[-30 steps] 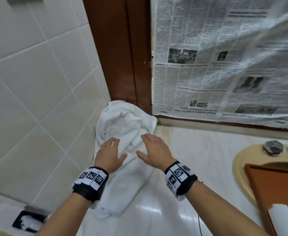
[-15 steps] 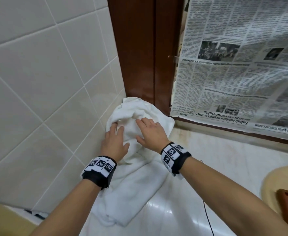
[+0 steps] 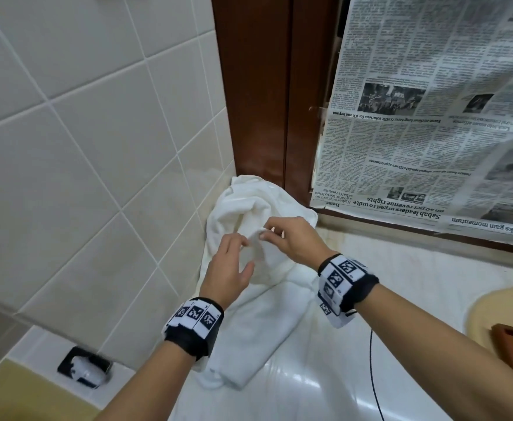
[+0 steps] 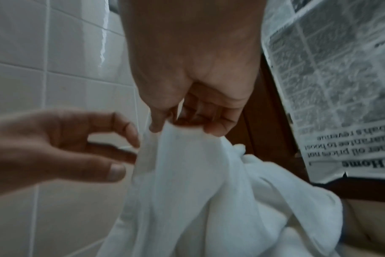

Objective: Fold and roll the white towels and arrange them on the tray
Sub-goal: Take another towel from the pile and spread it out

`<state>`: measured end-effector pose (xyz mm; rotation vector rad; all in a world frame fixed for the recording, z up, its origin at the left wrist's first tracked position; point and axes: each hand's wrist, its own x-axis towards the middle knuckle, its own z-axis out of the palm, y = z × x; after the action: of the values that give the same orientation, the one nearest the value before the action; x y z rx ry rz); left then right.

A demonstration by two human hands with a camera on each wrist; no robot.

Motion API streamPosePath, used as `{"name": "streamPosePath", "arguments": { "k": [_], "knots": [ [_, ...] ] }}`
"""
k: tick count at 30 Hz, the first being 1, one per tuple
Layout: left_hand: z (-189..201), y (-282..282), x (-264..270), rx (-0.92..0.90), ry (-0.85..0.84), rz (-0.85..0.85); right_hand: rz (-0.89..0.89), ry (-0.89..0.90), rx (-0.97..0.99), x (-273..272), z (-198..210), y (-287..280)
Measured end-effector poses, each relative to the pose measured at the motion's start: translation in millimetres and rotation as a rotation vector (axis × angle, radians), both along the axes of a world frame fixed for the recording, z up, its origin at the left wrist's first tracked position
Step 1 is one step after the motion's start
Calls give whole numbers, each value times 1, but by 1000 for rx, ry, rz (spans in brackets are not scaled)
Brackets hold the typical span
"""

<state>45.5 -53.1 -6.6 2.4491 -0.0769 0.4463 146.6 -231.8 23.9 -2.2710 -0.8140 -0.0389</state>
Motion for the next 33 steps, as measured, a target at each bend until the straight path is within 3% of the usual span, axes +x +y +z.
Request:
{"name": "streamPosePath", "arguments": {
  "k": [2,4,6,14,19,23,26,29,33],
  "knots": [
    [-3,1,1,-69,145,70,23,-8,65,-9,13,-7],
    [-6,3,2,-37,343,130,42,-35,133,-20,30,-16],
    [-8,6,3,-5,423,150,54,-58,187,-30,49,-26],
    [40,9,6,-238,182,100,-53,-142,299,-61,121,-86],
    [73,3,5,-135,202,-60,-119,-216,367,-89,158,-117],
    [92,-36,-15,-46,291,-297,-183,-284,398,-118,177,-134],
    [83,-66,-29,87,386,-420,-251,-291,420,-140,183,-156],
    [48,-81,-41,118,487,-484,-290,-298,357,-168,172,-169],
    [24,-99,-64,-30,395,-466,-389,-156,332,-207,140,-194]
  ]
}}
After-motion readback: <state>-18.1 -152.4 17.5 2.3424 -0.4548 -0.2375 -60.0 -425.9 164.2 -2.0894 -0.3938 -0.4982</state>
